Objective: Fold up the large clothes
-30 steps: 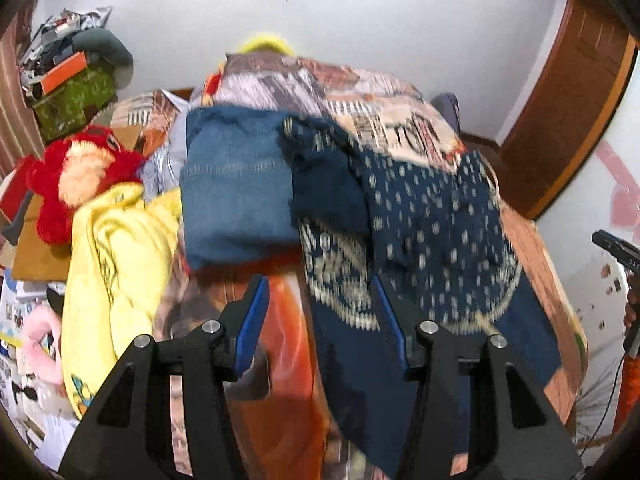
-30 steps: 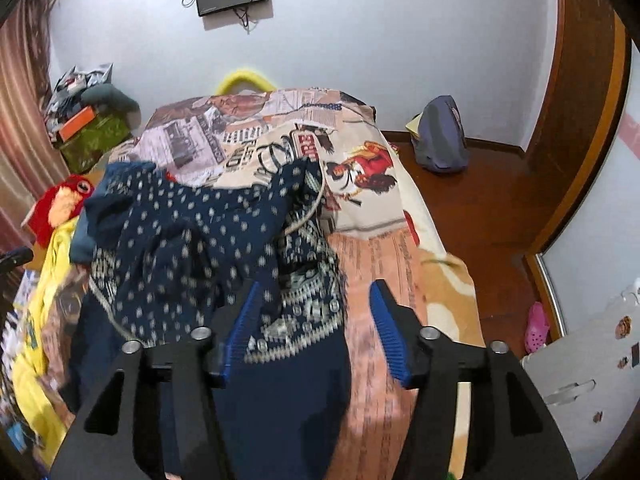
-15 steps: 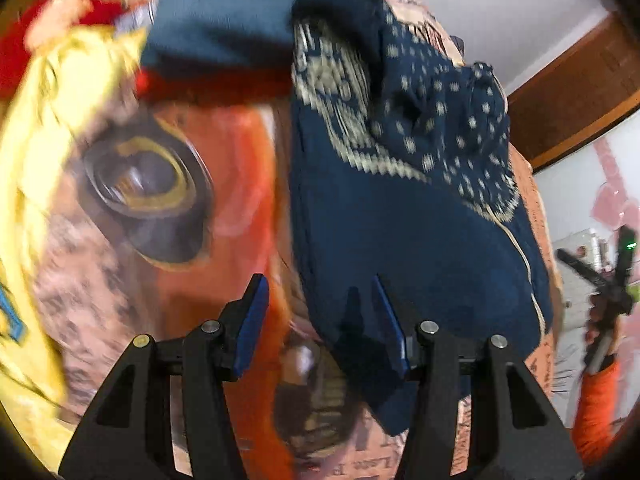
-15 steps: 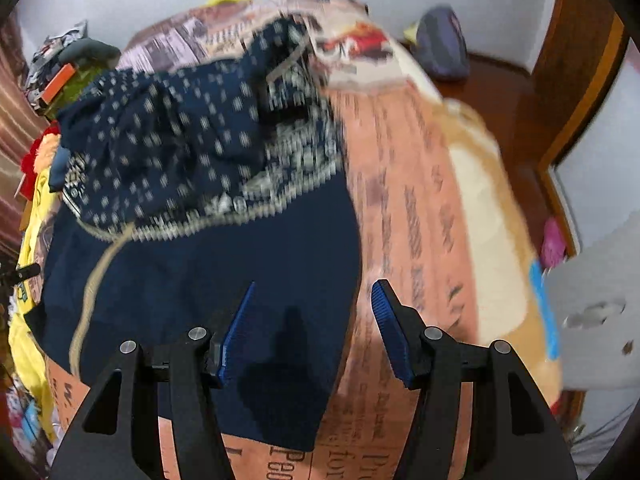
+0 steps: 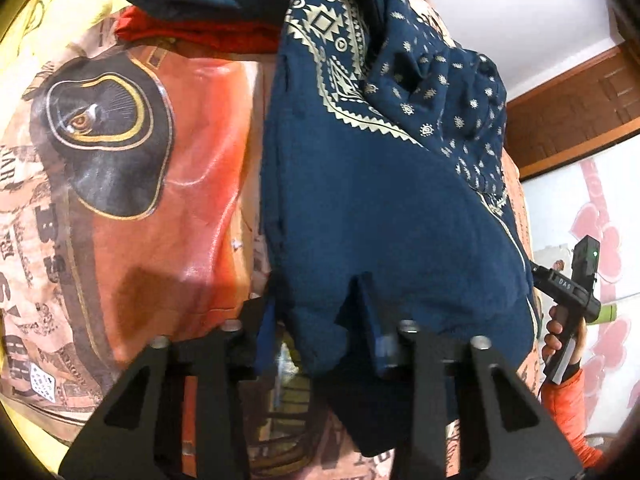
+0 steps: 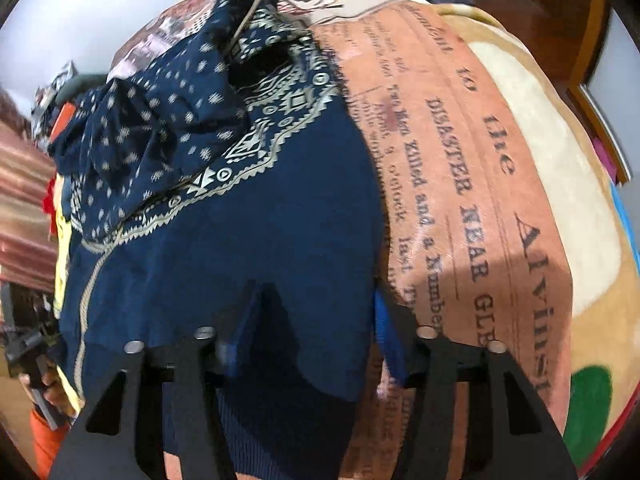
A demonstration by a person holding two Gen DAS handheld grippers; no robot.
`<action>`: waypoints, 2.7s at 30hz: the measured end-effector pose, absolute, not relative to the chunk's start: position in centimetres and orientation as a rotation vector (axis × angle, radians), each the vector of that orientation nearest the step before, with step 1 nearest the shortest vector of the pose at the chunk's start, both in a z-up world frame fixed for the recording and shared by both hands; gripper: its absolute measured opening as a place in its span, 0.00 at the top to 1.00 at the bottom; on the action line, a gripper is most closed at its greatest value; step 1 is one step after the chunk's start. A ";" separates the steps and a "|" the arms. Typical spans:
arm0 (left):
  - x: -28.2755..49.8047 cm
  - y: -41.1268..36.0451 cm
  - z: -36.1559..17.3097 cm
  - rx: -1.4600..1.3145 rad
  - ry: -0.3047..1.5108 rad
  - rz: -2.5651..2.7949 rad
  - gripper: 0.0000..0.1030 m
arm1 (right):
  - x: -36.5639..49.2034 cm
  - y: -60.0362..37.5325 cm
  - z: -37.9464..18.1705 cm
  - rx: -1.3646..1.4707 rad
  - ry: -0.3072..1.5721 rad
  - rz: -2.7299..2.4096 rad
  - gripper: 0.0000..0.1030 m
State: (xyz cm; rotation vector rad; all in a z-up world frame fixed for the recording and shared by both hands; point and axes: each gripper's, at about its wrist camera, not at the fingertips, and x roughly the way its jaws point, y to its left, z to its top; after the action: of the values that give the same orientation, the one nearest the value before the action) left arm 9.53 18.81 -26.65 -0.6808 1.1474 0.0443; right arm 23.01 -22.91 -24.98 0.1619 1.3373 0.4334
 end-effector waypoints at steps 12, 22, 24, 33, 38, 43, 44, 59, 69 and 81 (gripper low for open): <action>9.7 18.7 -20.2 -0.537 0.978 0.042 0.94 | 22.9 -19.7 -20.0 0.038 1.186 0.503 0.92; 14.0 21.9 -12.5 -0.582 0.768 0.041 0.95 | 27.6 -17.5 -12.9 0.053 1.000 0.554 0.92; 15.5 22.9 -11.8 -0.614 0.738 0.057 0.95 | 29.0 -17.0 -11.9 0.050 0.965 0.548 0.92; 24.1 28.6 -12.3 -0.697 0.667 0.178 0.95 | 38.0 -15.7 -12.2 0.121 0.927 0.463 0.92; 28.6 29.7 -16.2 -0.635 0.756 0.268 0.94 | 41.8 -13.7 -16.8 0.101 1.012 0.429 0.92; 29.9 29.2 -18.5 -0.530 0.795 0.287 0.92 | 43.2 -12.7 -21.4 0.071 1.093 0.399 0.92; 30.0 29.1 -18.6 -0.514 0.802 0.286 0.92 | 43.2 -12.8 -22.0 0.081 1.108 0.408 0.89; 26.6 25.1 -13.7 -0.283 0.789 0.311 0.56 | 39.0 -15.5 -16.5 0.070 1.075 0.475 0.78; 25.4 19.7 -14.3 -0.201 0.856 0.193 0.50 | 33.6 -12.7 -16.8 -0.048 1.089 0.579 0.78; 30.8 13.5 -20.7 0.020 1.004 0.092 0.50 | 33.0 -8.3 -21.0 -0.090 1.171 0.626 0.78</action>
State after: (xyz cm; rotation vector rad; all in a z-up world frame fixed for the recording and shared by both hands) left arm 30.82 13.46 -20.67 0.0199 1.0036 0.0920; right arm 32.97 -8.33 -20.97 -0.0904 1.1706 0.6257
